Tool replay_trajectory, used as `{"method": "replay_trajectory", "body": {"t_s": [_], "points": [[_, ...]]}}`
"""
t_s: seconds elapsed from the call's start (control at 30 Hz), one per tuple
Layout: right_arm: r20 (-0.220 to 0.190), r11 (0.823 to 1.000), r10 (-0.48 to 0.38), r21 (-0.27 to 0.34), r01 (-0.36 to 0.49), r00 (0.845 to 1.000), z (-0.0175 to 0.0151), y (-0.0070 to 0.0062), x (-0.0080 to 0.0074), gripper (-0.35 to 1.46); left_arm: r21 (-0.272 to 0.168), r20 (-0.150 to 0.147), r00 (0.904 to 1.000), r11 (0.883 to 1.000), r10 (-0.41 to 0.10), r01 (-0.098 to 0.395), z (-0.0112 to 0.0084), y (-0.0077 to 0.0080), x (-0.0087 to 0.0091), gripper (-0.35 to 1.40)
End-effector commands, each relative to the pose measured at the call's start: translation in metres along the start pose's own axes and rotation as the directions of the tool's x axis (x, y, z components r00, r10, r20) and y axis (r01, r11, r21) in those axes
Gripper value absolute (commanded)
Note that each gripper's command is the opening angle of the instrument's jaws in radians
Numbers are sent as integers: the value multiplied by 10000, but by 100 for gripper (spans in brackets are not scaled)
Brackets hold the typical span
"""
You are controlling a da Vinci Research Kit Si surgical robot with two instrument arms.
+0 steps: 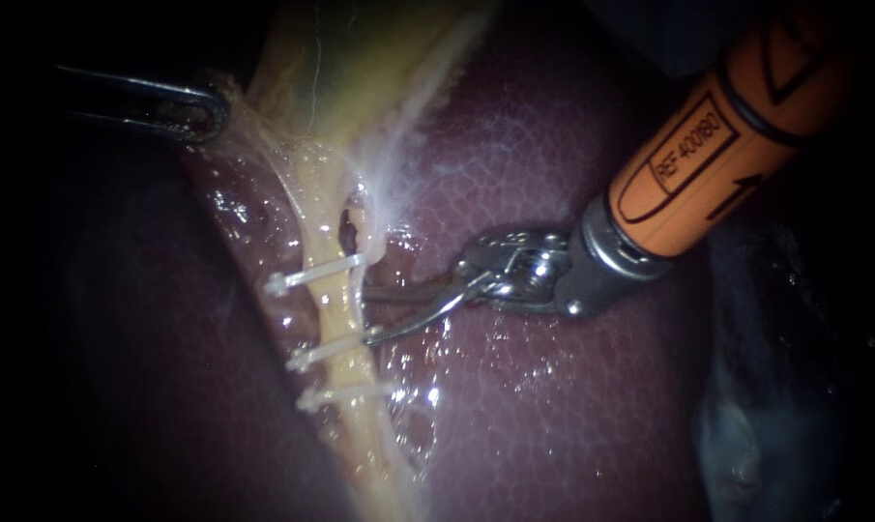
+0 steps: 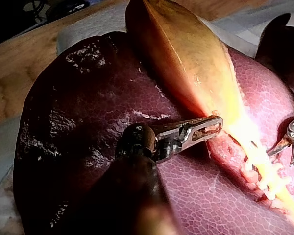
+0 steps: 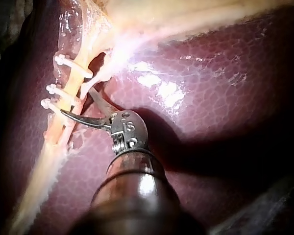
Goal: Go to the cutting position left tube
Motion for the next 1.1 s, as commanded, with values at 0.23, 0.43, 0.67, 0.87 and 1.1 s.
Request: {"method": "replay_trajectory", "body": {"t_s": [0.23,0.43,0.67,0.87,1.1], "points": [[402,9993,20,-376,-5,9992,-11,-9,-5,97,8,-1,10000,10000,2,-2,0,0,0,-35],[367,9994,151,-328,-139,9992,-10,-27,11,98,8,0,10000,10000,3,-3,0,1,0,-35],[288,9993,104,-352,-94,9995,-2,-20,15,97,1,2,10000,10000,5,-5,1,1,0,-35],[303,9990,32,-456,-19,9995,10,5,2,98,-1,4,10000,10000,10,-10,1,2,1,-35],[384,9990,-27,-434,44,9993,28,28,-6,103,-7,6,10000,10000,14,-14,2,2,2,-35]]}}
